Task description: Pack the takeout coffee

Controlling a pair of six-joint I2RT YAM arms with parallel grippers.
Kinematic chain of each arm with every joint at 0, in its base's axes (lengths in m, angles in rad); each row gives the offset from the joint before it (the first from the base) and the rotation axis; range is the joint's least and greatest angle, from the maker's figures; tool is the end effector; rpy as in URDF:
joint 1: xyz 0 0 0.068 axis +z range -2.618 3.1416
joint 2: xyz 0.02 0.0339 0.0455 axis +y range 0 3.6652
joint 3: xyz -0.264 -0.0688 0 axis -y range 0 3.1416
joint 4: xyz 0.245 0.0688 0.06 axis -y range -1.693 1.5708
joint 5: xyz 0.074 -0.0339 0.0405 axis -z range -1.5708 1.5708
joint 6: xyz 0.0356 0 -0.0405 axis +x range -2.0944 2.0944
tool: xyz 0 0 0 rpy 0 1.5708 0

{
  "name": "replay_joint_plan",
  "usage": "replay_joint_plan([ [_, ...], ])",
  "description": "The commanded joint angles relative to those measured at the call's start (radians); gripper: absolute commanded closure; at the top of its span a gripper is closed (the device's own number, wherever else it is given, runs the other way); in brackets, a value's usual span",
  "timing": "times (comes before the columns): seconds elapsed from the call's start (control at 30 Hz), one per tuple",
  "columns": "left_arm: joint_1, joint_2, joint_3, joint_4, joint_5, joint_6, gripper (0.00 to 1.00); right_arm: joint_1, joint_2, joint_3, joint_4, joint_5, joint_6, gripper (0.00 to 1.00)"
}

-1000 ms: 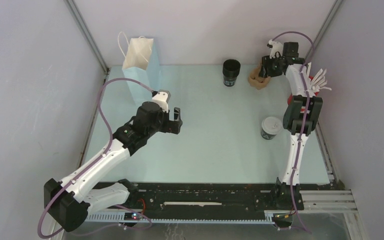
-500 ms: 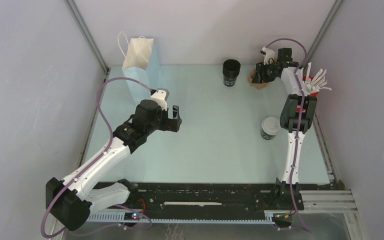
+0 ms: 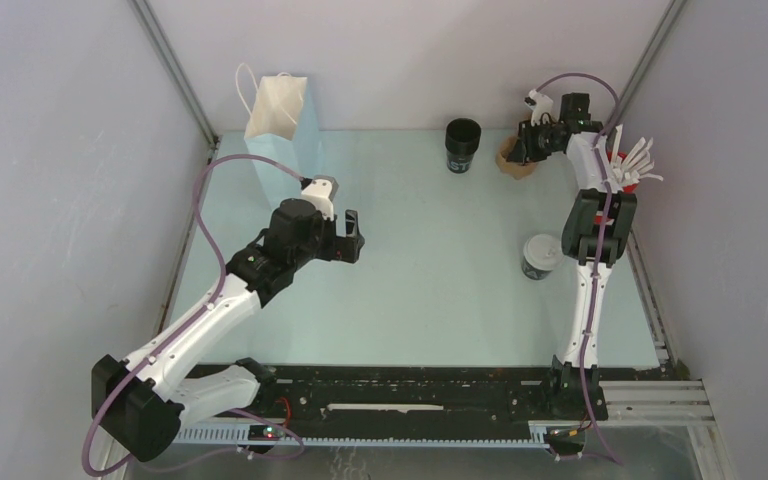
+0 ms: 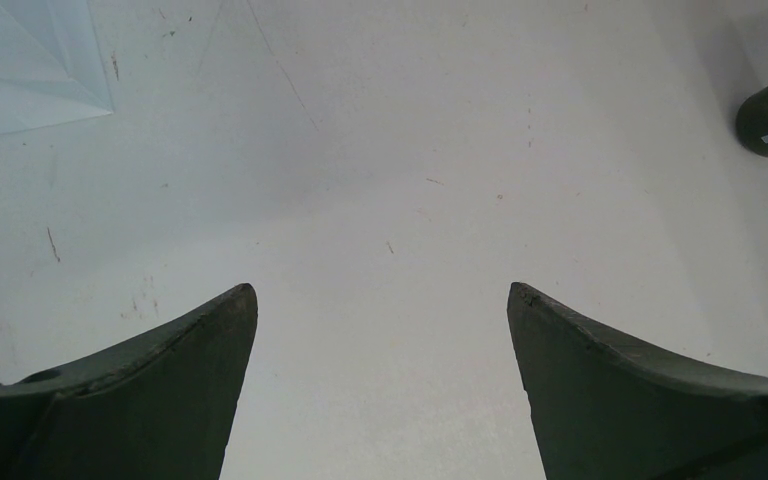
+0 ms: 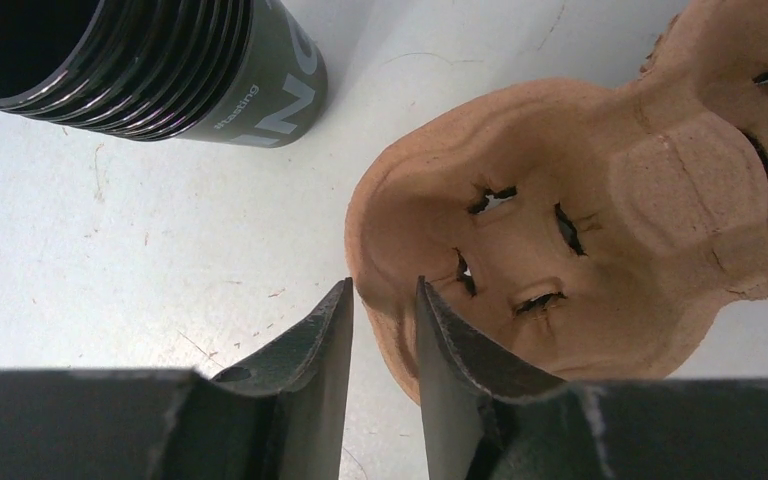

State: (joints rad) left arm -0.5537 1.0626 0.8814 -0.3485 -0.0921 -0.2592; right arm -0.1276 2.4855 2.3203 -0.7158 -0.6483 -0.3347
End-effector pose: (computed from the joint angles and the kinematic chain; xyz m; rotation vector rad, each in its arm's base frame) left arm 0.2040 -0.1223 0.3037 0.2558 2.1070 -0.3911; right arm 0.5442 -0.0481 0.2145 -0.5088 2.2367 0.5574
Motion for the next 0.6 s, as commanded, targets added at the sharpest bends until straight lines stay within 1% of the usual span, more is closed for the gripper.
replay_joint_plan([
  [0.0,0.005,0.004,0.047,0.038,0.019,-0.003,0.0,-0.007,0.01,0.053,-0.016,-0.04,0.002,0.64],
  [0.1,0.005,0.005,0.049,0.039,0.021,-0.005,0.0,-0.004,0.011,0.057,-0.023,-0.021,-0.007,0.52],
  [0.13,0.005,0.004,0.049,0.038,0.022,-0.005,0.0,-0.004,0.013,0.059,-0.024,-0.018,-0.007,0.51],
  [0.33,0.006,0.007,0.05,0.037,0.022,-0.005,0.0,0.0,0.045,0.123,-0.081,-0.022,-0.019,0.51],
  [0.43,0.006,0.007,0.05,0.037,0.022,-0.004,0.0,0.004,0.043,0.125,-0.089,-0.004,-0.021,0.51],
  [0.57,0.006,0.004,0.05,0.036,0.023,-0.003,0.0,0.009,0.042,0.125,-0.099,0.025,-0.023,0.48],
])
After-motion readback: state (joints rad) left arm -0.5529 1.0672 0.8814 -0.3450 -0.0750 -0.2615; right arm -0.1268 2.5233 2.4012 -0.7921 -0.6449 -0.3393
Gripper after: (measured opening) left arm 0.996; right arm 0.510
